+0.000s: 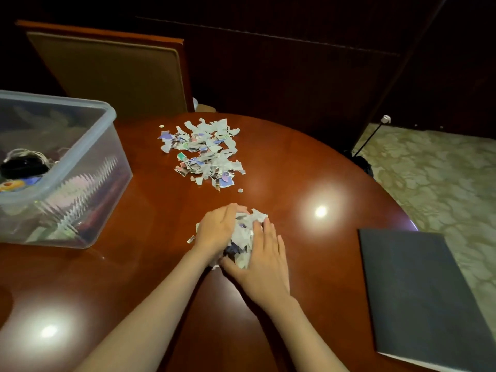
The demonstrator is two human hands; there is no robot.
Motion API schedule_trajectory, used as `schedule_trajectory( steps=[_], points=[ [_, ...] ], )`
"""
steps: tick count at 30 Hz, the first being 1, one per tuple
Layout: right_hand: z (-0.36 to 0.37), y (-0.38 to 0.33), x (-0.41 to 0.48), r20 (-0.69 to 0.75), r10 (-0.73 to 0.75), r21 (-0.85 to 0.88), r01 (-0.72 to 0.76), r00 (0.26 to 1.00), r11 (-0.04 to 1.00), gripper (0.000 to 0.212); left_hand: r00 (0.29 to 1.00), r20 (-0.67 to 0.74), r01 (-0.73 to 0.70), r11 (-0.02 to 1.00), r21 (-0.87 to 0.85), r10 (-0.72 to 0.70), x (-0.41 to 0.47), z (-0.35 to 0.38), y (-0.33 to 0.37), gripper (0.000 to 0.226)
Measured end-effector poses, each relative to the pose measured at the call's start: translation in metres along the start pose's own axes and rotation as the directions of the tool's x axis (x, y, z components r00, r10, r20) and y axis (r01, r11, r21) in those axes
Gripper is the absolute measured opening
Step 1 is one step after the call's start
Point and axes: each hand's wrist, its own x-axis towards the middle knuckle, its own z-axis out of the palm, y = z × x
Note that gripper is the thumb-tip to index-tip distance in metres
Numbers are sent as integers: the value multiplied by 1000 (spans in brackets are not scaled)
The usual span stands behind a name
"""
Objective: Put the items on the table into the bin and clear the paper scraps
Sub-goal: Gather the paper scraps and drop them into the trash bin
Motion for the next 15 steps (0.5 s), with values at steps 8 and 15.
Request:
schedule_trajectory(
  steps=[8, 15],
  points=[
    [0, 0, 7, -15, 24, 418, -15, 1000, 908, 60, 988, -11, 126, 831, -542, -157, -22, 30, 26, 28],
    [-23, 9, 3, 228, 160, 960, -194, 960, -203, 28, 998, -41, 10, 856, -517, -37, -37, 68, 42, 33]
  ],
)
